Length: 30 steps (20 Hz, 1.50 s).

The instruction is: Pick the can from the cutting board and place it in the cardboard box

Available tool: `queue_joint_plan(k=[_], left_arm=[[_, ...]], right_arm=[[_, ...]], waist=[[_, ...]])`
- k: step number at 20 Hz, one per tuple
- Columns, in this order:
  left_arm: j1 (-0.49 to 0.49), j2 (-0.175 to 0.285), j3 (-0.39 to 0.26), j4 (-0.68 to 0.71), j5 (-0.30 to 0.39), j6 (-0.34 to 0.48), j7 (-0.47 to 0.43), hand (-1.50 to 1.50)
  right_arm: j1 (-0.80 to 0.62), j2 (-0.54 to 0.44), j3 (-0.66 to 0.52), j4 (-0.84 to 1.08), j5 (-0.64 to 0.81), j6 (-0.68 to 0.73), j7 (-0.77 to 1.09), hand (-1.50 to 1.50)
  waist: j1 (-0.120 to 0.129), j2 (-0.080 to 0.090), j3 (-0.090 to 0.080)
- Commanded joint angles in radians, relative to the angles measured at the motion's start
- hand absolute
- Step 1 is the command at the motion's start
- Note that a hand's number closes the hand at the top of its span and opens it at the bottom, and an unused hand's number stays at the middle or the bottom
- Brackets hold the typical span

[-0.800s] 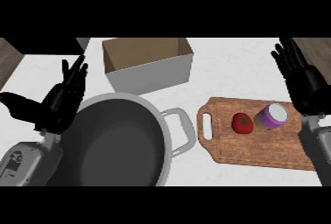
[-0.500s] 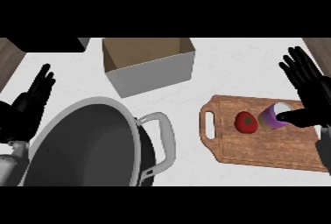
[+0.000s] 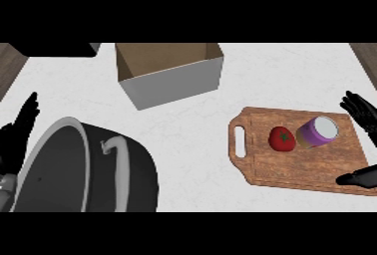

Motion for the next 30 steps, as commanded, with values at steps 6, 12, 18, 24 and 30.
queue_joint_plan(k=[6,12,18,24,30], left_arm=[[-0.025,-0.032,-0.019,0.049,-0.065,0.026,0.006,0.0],[-0.007,-0.028,-0.007,0.036,-0.043,-0.015,-0.008,0.0],[-0.048,-0.026,0.016,0.089,-0.069,-0.017,-0.012,0.0],[-0.074,-0.084,0.018,0.103,-0.109,0.005,0.019,0.0],[-0.03,-0.064,0.077,0.096,-0.093,-0.062,-0.016,0.0]], right_arm=[[-0.139,-0.151,-0.002,0.347,0.253,0.05,-0.399,-1.5],[-0.272,-0.26,0.133,0.402,0.459,0.044,-0.356,-1.5],[-0.383,-0.214,0.295,0.409,0.658,0.025,-0.246,-1.5],[-0.468,-0.142,0.336,0.482,0.747,0.102,-0.22,-1.5],[-0.589,-0.062,0.335,0.619,0.862,0.079,-0.191,-1.5]], waist=[[0.019,0.0,-0.003],[0.045,0.0,-0.004],[0.024,-0.003,-0.006],[0.003,-0.007,-0.006],[0.011,-0.006,-0.006]])
